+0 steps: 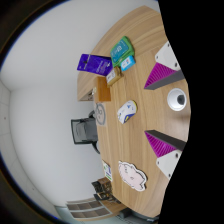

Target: Arrange mouse

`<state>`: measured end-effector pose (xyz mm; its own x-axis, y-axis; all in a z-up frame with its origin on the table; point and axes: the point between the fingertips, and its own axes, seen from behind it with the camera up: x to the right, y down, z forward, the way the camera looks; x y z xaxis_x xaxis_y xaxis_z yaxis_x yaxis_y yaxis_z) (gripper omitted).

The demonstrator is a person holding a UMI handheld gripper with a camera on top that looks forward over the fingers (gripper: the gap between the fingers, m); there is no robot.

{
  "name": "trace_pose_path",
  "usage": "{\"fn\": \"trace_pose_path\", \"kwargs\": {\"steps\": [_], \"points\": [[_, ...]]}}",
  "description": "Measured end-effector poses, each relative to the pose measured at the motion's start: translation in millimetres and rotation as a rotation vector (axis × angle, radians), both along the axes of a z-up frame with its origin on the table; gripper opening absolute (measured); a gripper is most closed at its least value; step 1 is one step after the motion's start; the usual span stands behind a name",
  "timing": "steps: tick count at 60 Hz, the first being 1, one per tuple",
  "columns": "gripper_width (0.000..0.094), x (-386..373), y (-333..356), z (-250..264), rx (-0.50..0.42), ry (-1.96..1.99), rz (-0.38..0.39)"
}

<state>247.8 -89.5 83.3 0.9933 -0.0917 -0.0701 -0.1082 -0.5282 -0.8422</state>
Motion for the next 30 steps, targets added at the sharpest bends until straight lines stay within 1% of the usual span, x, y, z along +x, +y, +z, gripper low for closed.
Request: {"fn": "trace_pose_path", "kwargs": {"steps": [6, 13, 21, 26, 30], "points": [[0.083, -1, 46, -23, -0.037, 0.033, 0.032], [0.0831, 10, 97, -41, -0.035, -0.032, 0.083], [0.0835, 18, 139, -73, -0.062, -0.053, 0.118], [0.0833, 13, 159, -82, -0.073, -0.071, 0.176], [0.0838, 16, 172, -87, -0.077, -0.062, 0.171]]}}
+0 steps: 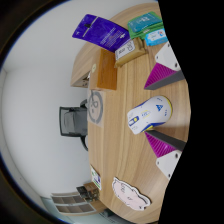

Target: Arrange mouse

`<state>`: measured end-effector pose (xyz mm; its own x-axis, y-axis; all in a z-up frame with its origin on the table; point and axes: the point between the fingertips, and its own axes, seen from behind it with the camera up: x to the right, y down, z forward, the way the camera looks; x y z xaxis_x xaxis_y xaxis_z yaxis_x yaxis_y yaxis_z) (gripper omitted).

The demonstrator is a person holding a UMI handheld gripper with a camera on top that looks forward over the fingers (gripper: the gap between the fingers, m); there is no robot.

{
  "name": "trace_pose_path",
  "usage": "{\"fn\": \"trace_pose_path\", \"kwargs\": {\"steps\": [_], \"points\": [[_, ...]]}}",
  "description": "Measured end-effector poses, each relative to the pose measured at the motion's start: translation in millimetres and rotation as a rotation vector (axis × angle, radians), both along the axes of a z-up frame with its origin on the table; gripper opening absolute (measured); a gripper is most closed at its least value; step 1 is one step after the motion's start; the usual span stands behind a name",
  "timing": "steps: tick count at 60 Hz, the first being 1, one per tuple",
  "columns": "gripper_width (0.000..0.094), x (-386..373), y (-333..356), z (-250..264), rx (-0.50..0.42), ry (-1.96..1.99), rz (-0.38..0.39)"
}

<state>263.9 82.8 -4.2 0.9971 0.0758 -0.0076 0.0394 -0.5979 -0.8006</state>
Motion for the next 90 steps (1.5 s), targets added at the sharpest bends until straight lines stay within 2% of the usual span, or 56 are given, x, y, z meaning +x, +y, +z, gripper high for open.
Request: {"fn": "trace_pose_path", "kwargs": {"steps": [12, 20, 27, 36, 41, 44, 49, 61, 65, 71, 85, 90], "points": [[0.0836, 13, 32, -5, -0.006, 0.034, -0.045], [0.0731, 21, 47, -5, -0.001, 0.033, -0.069], [0.055, 29, 51, -7, -0.003, 0.004, -0.094], [0.047, 29, 50, -7, -0.002, 0.023, -0.135], [0.04, 25, 48, -7, -0.037, 0.035, -0.153], [0.0391, 7, 47, -2, -0.048, 0.068, -0.139], [0.0389, -36, 49, 22, -0.007, 0.051, -0.106], [0.0389, -219, 60, 63, 0.048, 0.113, -0.049], [0.0389, -273, 61, 59, 0.047, 0.11, -0.053], [0.0386, -331, 61, 43, -0.008, 0.126, -0.089], [0.0388, -372, 59, -2, -0.114, 0.066, -0.144], [0.0389, -373, 60, -5, -0.11, 0.045, -0.161]]}}
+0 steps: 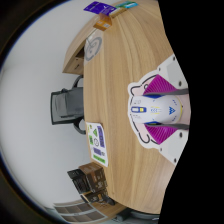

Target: Arrange mouse

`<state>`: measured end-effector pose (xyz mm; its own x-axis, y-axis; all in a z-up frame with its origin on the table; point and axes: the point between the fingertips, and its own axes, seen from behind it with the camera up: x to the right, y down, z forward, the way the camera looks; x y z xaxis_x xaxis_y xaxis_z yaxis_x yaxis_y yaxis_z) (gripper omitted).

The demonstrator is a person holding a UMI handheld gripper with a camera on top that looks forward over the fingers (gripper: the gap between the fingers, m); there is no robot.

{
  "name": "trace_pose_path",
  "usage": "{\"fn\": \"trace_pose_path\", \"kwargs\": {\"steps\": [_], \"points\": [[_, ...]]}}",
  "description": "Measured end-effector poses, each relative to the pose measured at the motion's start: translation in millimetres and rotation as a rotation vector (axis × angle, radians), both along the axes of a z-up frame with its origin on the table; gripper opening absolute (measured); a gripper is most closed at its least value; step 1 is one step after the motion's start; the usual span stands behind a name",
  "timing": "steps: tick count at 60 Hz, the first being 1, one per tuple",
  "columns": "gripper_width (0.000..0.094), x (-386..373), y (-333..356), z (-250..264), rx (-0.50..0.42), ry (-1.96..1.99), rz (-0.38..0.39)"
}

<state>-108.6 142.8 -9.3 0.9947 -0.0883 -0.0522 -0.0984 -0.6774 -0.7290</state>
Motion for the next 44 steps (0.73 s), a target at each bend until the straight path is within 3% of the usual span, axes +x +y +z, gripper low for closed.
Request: {"fn": "trace_pose_path", "kwargs": {"steps": [5, 12, 15, 17, 29, 44], "points": [[0.0406, 1, 0, -1, -0.012, -0.012, -0.014], [0.0539, 0, -3, -1, -0.051, -0.046, 0.009], [0.067, -7, -9, 5, -0.064, -0.024, 0.036], [0.0859, -13, -12, 15, -0.046, 0.003, 0.053], [0.0837, -22, -80, 89, 0.053, 0.082, 0.11], [0.0835, 11, -238, 164, 0.135, 0.148, 0.129]]}}
